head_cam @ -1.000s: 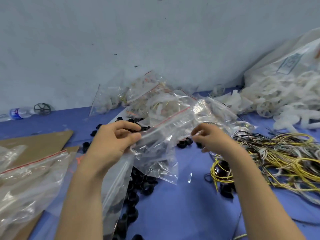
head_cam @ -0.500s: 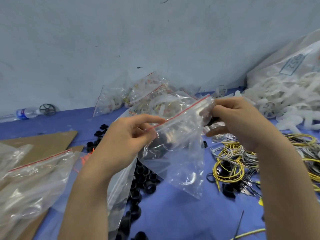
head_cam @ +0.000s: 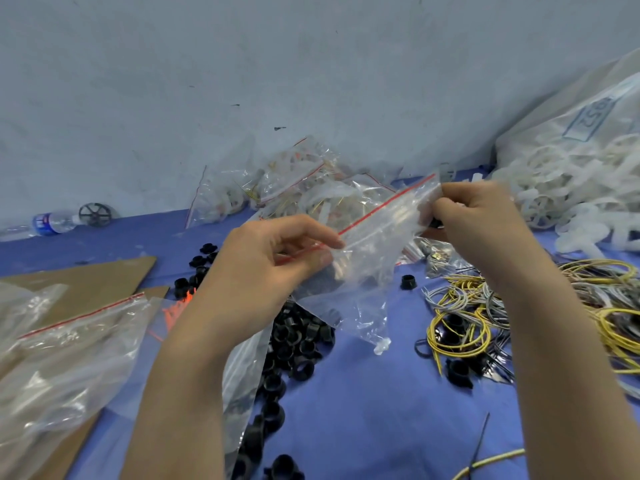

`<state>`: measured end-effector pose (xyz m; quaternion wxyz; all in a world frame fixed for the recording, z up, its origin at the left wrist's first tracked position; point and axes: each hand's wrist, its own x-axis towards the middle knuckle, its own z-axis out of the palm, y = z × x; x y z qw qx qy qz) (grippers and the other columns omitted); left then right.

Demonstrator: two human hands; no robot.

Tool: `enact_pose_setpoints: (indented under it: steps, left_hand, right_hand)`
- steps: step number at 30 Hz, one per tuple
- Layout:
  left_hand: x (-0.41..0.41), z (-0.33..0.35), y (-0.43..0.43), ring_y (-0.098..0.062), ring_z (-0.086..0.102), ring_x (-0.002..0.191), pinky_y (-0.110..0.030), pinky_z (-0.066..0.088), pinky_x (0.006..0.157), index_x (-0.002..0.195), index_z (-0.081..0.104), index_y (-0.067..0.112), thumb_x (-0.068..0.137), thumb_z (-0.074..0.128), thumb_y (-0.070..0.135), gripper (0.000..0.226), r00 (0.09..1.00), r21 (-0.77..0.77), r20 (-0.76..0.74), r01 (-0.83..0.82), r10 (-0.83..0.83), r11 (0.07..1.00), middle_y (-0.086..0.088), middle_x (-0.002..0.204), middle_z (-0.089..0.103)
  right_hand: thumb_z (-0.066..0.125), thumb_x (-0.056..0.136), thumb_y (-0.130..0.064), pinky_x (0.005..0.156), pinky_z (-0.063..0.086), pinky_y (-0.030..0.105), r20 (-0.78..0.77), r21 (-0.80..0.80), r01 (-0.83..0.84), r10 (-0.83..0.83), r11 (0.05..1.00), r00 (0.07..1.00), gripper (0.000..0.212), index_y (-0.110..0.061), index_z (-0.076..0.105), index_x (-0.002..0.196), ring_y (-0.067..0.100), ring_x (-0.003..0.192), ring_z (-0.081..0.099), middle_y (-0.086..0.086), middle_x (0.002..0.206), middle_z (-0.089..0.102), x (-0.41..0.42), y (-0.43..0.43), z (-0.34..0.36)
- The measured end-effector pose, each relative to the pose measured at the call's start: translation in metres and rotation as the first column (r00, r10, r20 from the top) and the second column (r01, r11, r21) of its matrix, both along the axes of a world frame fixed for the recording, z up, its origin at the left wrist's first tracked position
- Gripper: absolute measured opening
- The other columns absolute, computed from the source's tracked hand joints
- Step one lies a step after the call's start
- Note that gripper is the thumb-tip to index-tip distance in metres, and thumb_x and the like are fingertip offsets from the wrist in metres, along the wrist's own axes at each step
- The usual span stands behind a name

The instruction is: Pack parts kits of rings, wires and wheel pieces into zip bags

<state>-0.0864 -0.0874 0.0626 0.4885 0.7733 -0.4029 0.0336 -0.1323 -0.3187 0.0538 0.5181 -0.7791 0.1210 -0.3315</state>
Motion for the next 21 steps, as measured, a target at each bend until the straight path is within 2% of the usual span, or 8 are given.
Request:
enact_pose_setpoints:
  steps: [3, 5, 8, 11, 14, 16, 18, 21]
  left_hand:
    - [-0.002, 0.001, 0.000, -0.011, 0.065, 0.075, -0.024, 0.053, 0.073, 0.085, 0.074, 0.035, 0.085, 0.071, 0.011, 0.023, 0.998, 0.046, -0.029, 0.059, -0.058, 0.997, 0.003, 0.078, 0.069]
    - [-0.003, 0.001, 0.000, -0.020, 0.064, 0.076, -0.028, 0.053, 0.074, 0.086, 0.076, 0.031, 0.082, 0.074, 0.013, 0.019, 0.994, 0.057, -0.062, 0.090, -0.086, 0.994, 0.002, 0.077, 0.068]
    - [-0.005, 0.001, -0.002, -0.024, 0.063, 0.079, -0.035, 0.053, 0.074, 0.083, 0.078, 0.026, 0.077, 0.076, 0.023, 0.007, 0.991, 0.107, -0.071, 0.117, -0.110, 0.987, 0.005, 0.079, 0.067]
    - [-0.011, 0.005, -0.004, -0.018, 0.061, 0.075, -0.021, 0.046, 0.067, 0.070, 0.076, 0.026, 0.073, 0.072, 0.040, 0.014, 0.986, 0.179, -0.051, 0.164, -0.158, 0.970, 0.017, 0.091, 0.060]
    - [-0.021, 0.010, -0.005, -0.016, 0.064, 0.084, -0.014, 0.045, 0.067, 0.057, 0.068, 0.036, 0.082, 0.071, 0.040, 0.025, 0.955, 0.233, -0.044, 0.294, -0.292, 0.927, 0.030, 0.105, 0.059]
    - [-0.026, 0.011, -0.004, -0.017, 0.064, 0.081, -0.015, 0.046, 0.066, 0.059, 0.068, 0.030, 0.084, 0.065, 0.032, 0.025, 0.932, 0.220, -0.085, 0.362, -0.351, 0.906, 0.026, 0.104, 0.064]
    - [-0.027, 0.011, -0.003, -0.007, 0.057, 0.064, -0.012, 0.042, 0.059, 0.070, 0.069, 0.013, 0.087, 0.059, 0.026, 0.023, 0.913, 0.170, -0.139, 0.403, -0.383, 0.899, 0.017, 0.086, 0.069]
    - [-0.028, 0.013, -0.003, -0.002, 0.044, 0.055, -0.011, 0.037, 0.057, 0.079, 0.063, 0.000, 0.093, 0.051, 0.027, 0.032, 0.918, 0.154, -0.142, 0.391, -0.371, 0.908, 0.006, 0.066, 0.063]
  right_hand:
    - [0.046, 0.078, 0.002, 0.078, 0.059, 0.041, -0.016, -0.006, 0.021, -0.021, 1.000, 1.000, 0.030, -0.008, 0.064, 0.057, 0.014, 0.064, 0.070, 0.013, 0.074, 0.068, 0.002, -0.002, -0.001]
    - [0.045, 0.080, 0.001, 0.076, 0.059, 0.040, -0.020, -0.006, 0.028, -0.028, 1.000, 0.999, 0.031, -0.008, 0.065, 0.058, 0.013, 0.064, 0.069, 0.010, 0.071, 0.067, 0.002, -0.001, -0.002]
    - [0.045, 0.081, -0.001, 0.076, 0.059, 0.044, -0.060, -0.060, 0.063, -0.066, 0.996, 0.996, 0.029, -0.009, 0.064, 0.061, 0.018, 0.067, 0.070, 0.010, 0.071, 0.068, 0.004, 0.000, -0.004]
    - [0.044, 0.080, -0.004, 0.076, 0.056, 0.050, -0.055, -0.157, 0.128, -0.138, 0.979, 0.989, 0.029, -0.013, 0.062, 0.059, 0.034, 0.075, 0.066, 0.014, 0.067, 0.065, 0.008, 0.004, -0.007]
    - [0.043, 0.085, -0.005, 0.059, 0.050, 0.030, -0.075, -0.232, 0.190, -0.213, 0.954, 0.974, 0.033, -0.017, 0.057, 0.058, 0.023, 0.066, 0.062, 0.004, 0.062, 0.062, 0.012, 0.005, -0.011]
    - [0.042, 0.086, -0.004, 0.059, 0.046, 0.031, -0.083, -0.177, 0.199, -0.216, 0.964, 0.973, 0.033, -0.016, 0.056, 0.059, 0.013, 0.060, 0.059, 0.000, 0.059, 0.058, 0.014, 0.001, -0.013]
    - [0.043, 0.085, -0.004, 0.070, 0.052, 0.039, -0.071, -0.086, 0.201, -0.207, 0.976, 0.976, 0.028, -0.011, 0.059, 0.063, 0.016, 0.063, 0.061, 0.004, 0.062, 0.060, 0.013, -0.005, -0.012]
    - [0.044, 0.088, 0.003, 0.070, 0.056, 0.030, 0.113, 0.142, 0.148, -0.165, 0.979, 0.980, 0.030, -0.015, 0.062, 0.071, 0.008, 0.062, 0.062, 0.003, 0.071, 0.060, 0.004, -0.002, 0.000]
